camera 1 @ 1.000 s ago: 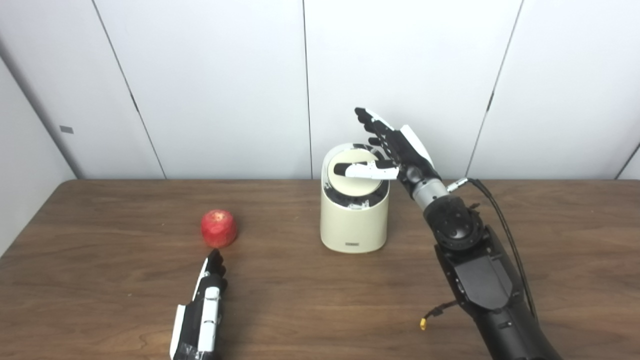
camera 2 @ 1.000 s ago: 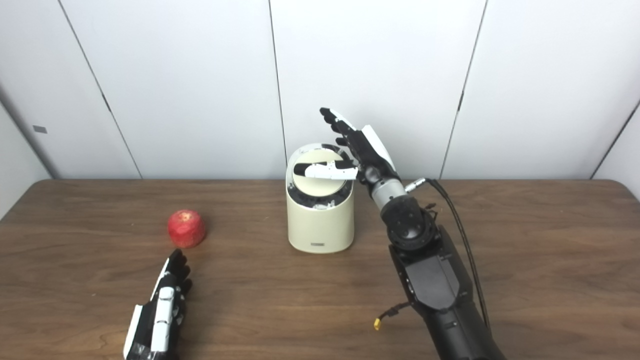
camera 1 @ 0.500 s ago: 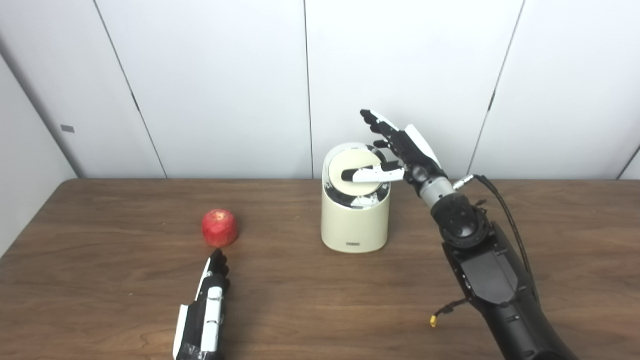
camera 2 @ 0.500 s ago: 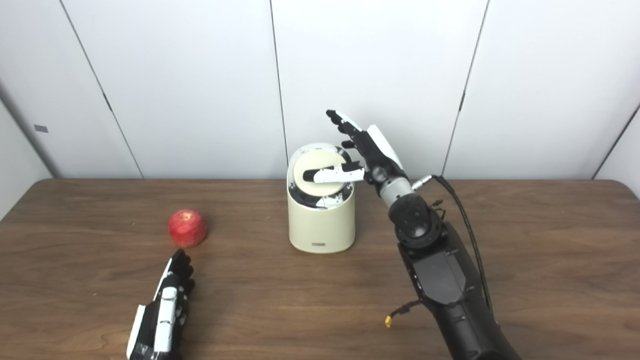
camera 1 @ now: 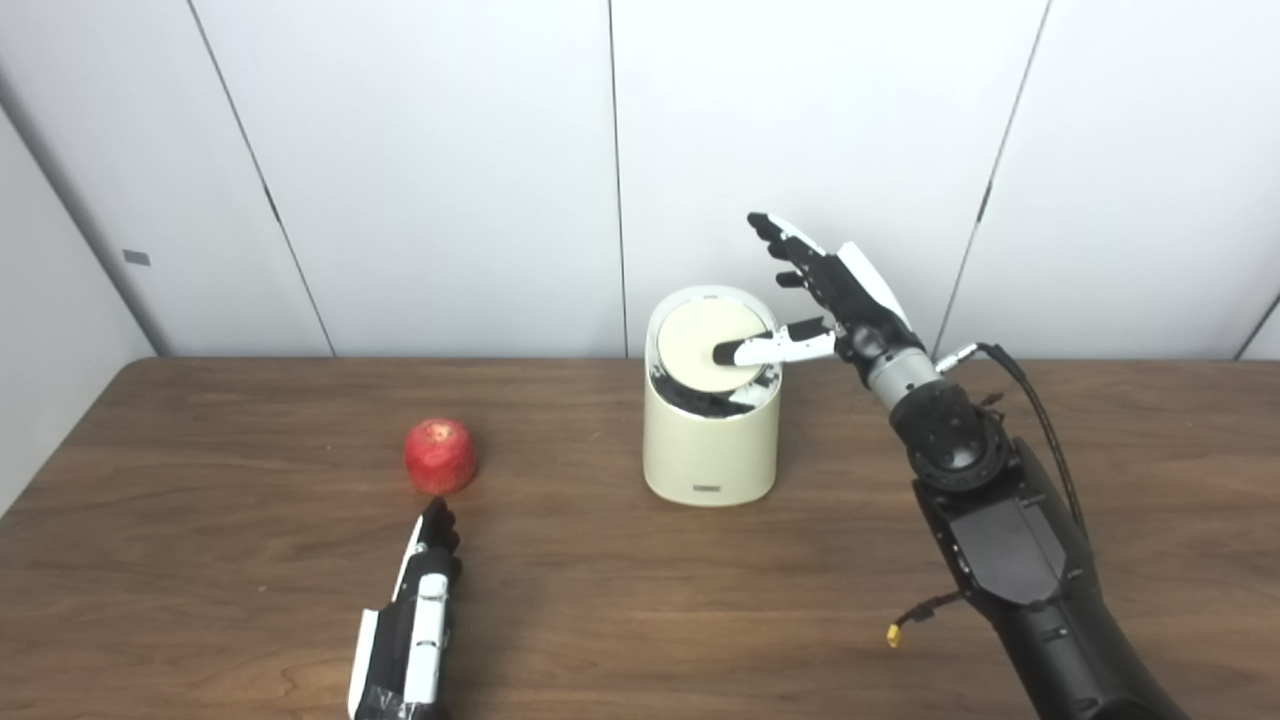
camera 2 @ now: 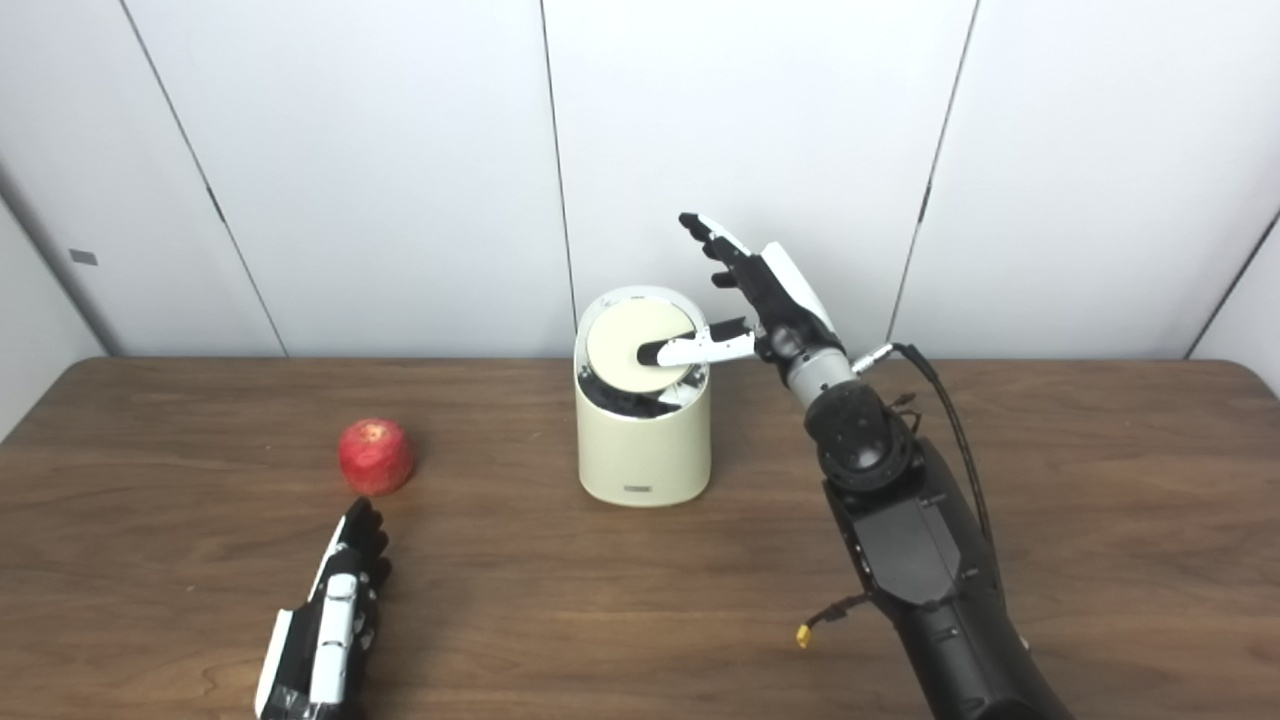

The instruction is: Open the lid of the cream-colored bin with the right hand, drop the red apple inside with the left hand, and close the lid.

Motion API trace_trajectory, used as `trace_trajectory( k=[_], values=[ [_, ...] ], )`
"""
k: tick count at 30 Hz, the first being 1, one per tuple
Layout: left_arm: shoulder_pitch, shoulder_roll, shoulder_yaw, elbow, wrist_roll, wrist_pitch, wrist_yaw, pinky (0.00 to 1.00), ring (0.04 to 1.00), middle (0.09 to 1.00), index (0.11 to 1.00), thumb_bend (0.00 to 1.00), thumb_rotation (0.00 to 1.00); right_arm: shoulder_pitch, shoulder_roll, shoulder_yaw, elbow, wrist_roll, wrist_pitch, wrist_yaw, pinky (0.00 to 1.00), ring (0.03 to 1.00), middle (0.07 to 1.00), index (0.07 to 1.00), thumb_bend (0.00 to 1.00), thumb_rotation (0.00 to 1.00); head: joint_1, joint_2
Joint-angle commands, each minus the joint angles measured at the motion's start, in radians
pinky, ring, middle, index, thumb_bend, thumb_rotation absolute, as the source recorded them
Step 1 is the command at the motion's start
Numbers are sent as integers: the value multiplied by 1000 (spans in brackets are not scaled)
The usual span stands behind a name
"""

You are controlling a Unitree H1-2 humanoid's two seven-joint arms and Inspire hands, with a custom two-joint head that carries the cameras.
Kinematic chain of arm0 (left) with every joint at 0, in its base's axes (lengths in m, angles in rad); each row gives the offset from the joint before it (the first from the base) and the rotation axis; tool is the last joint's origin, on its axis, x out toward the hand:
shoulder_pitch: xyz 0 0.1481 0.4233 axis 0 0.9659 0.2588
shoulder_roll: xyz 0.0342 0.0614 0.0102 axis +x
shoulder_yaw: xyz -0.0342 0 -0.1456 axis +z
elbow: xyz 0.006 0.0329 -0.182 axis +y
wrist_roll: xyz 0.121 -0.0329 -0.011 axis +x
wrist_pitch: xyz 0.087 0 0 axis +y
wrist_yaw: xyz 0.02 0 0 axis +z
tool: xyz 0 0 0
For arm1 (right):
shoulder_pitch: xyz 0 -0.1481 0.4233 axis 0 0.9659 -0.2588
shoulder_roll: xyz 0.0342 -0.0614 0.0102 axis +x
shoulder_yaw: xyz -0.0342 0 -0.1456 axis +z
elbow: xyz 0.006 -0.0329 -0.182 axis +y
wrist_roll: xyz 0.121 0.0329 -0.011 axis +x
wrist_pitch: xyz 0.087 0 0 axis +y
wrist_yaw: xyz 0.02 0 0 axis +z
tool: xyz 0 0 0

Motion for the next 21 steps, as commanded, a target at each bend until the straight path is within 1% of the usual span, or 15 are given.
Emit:
trace_trajectory(
  k=[1, 8, 12, 15, 18, 21],
  values=[
    [15, -21, -15, 9, 21, -10, 6, 1000, 994, 986, 998, 456, 861, -49, 0, -1, -18, -15, -41, -26, 848, 928, 927, 910, 930, 205, 1, 3],
    [16, -25, -20, 3, 31, -8, 12, 1000, 1000, 989, 1000, 449, 880, -50, 1, 15, -2, -51, -61, -46, 838, 915, 918, 910, 946, 250, 5, 8],
    [16, -23, -24, 5, 31, -11, 12, 1000, 1000, 991, 1000, 461, 872, -52, 3, 24, 9, -65, -78, -53, 834, 909, 915, 909, 946, 254, 8, 9],
    [16, -25, -24, 5, 28, -12, 15, 1000, 999, 987, 999, 453, 898, -56, 0, 34, 17, -80, -87, -58, 839, 906, 914, 909, 944, 258, 8, 10],
    [17, -27, -25, 2, 25, -9, 15, 1000, 1000, 990, 1000, 441, 921, -60, -5, 42, 26, -95, -100, -62, 849, 905, 913, 909, 942, 248, 10, 11],
    [18, -28, -26, -1, 23, -8, 14, 1000, 1000, 991, 1000, 448, 913, -63, -12, 50, 35, -116, -114, -70, 878, 912, 910, 907, 944, 218, 10, 11]
  ],
)
